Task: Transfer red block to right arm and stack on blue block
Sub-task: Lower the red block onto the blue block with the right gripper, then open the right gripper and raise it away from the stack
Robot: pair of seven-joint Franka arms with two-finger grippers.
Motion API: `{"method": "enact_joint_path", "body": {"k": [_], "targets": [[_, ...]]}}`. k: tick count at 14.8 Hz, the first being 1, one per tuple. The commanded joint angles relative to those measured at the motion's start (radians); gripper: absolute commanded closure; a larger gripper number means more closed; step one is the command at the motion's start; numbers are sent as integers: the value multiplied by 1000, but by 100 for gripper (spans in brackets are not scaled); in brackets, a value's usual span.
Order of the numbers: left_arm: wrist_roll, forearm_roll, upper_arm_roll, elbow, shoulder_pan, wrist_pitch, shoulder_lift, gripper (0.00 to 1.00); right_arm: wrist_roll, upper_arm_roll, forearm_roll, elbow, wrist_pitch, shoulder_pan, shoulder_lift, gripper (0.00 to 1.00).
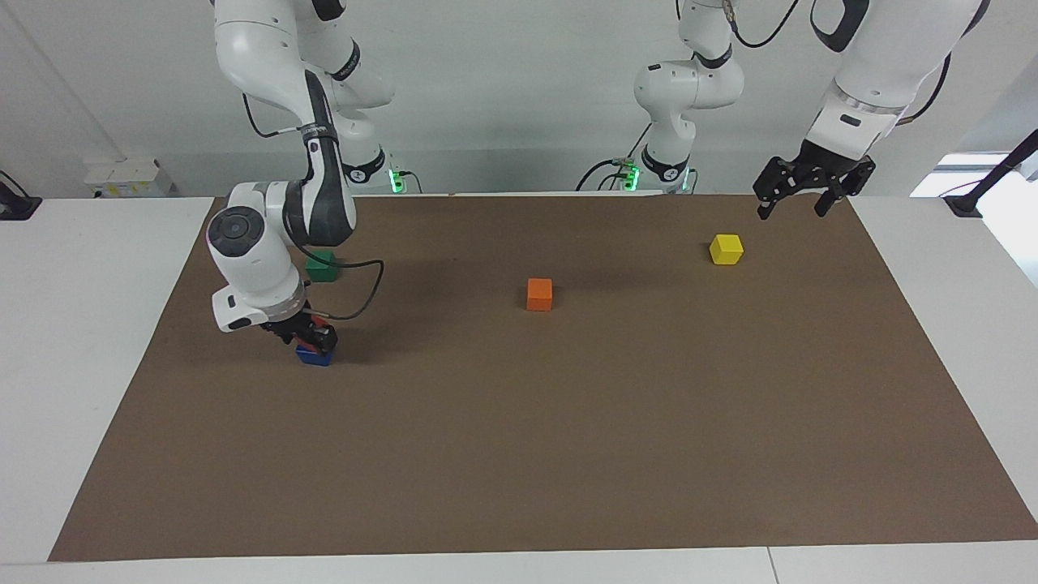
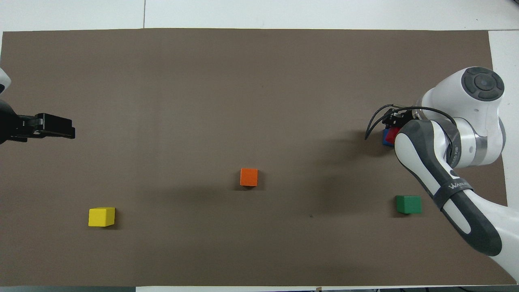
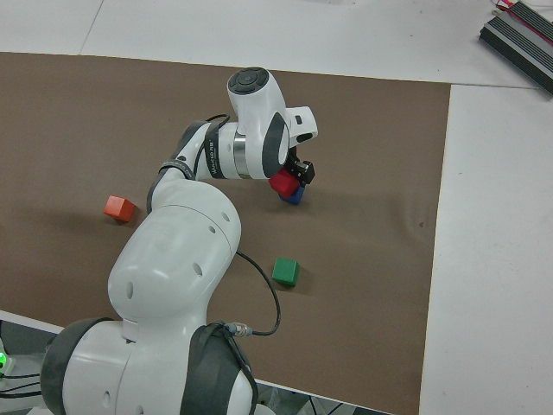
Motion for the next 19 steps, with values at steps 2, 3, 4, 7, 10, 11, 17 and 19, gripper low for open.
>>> {"method": "enact_joint_path", "body": {"k": [2,3,4,7,10,11,17,19], "targets": [[3,19,2,6,-1,-16,-4,0,14,12,-5,-18,19,-8,-21,24],[3,19,2,5,-1,-16,-4,0,13,12,-5,-18,19,-8,-19,24],[3,19,2,5,-1,-16,-4,0,13,12,-5,-18,19,-8,-19,24],[3,19,2,5,-1,-16,-4,0,8,12,-5,-18,20,-8,-19,24],[3,19,2,5,-1,-16,-4,0,-30,12,-5,-15,26,-12,-18,24],[3,19,2,5,-1,-16,-4,0,-33,12,-5,-12,28,-14,-16,24],[3,19,2,5,-1,-16,-4,0,-69,12,-5,1,65,-11,-9,24],[3,19,2,6,-1,-16,-4,0,-79,12,-5,1,68,-11,-9,24]]}}
